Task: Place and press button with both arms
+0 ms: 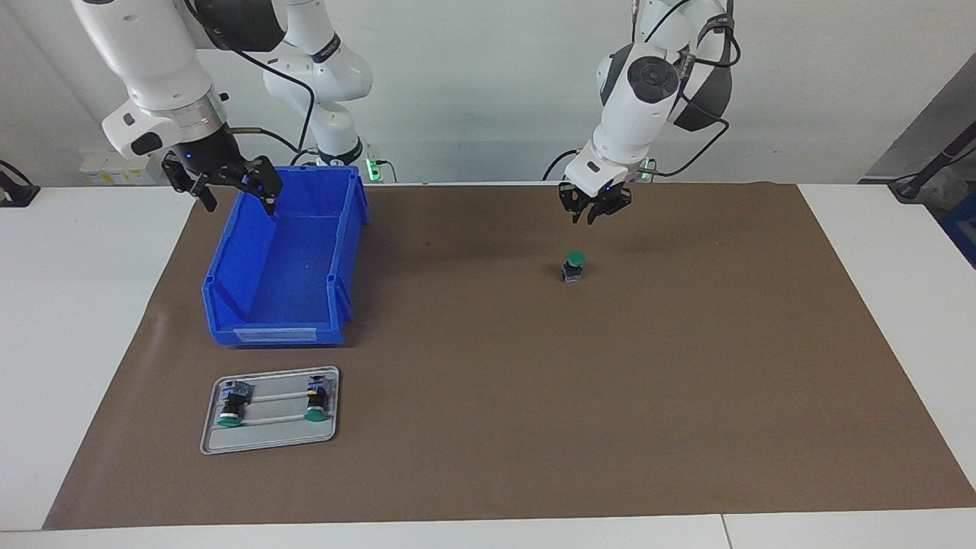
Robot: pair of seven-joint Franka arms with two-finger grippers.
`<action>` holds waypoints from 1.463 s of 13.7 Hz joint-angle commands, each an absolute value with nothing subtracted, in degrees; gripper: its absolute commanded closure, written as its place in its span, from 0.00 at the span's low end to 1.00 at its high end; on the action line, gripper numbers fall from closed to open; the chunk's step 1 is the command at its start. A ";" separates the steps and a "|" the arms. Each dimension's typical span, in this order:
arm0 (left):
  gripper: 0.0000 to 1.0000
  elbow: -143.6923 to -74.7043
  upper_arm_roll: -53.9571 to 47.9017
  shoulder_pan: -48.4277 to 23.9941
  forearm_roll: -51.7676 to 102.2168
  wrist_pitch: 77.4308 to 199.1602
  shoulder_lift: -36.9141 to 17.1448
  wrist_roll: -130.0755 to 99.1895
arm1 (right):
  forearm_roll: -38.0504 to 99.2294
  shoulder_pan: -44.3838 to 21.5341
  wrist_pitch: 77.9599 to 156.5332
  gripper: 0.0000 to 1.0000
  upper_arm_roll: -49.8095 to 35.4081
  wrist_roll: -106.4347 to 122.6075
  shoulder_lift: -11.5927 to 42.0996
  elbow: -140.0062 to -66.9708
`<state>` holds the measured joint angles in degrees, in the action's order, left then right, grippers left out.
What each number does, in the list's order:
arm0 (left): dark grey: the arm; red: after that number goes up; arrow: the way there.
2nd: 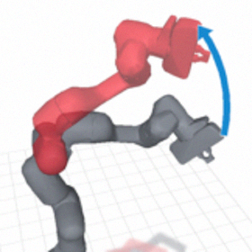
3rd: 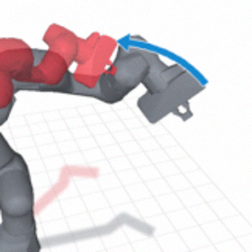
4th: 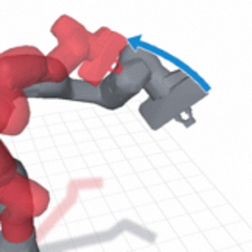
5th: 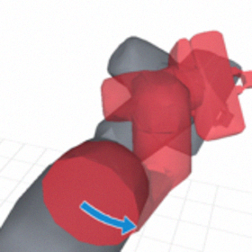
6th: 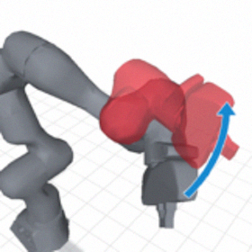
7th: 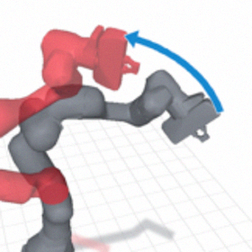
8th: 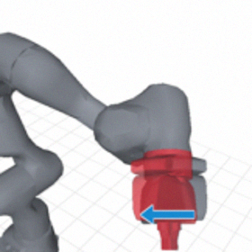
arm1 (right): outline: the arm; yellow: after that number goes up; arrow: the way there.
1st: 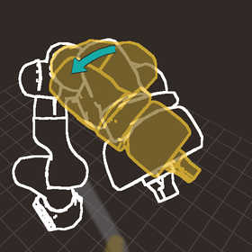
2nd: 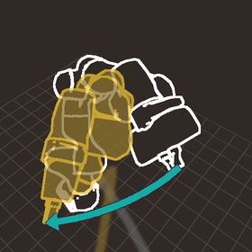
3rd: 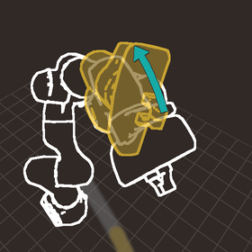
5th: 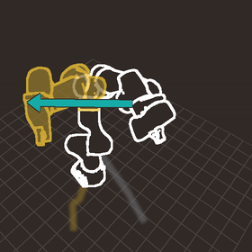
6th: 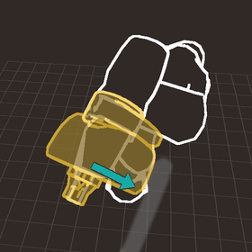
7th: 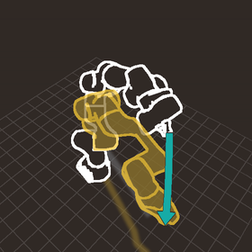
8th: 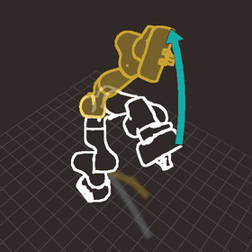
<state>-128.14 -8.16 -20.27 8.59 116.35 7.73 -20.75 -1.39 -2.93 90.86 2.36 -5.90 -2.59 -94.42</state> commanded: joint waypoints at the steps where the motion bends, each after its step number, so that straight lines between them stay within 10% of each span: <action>1: 1.00 -133.76 -7.47 -21.27 7.56 125.04 9.41 -23.90 | -0.88 -2.81 90.00 0.00 2.20 -6.24 -2.55 -93.87; 20: 1.00 -143.52 -7.56 -21.27 7.56 141.05 8.00 -23.91 | -0.88 -2.81 90.00 0.00 2.20 -6.24 -2.55 -93.87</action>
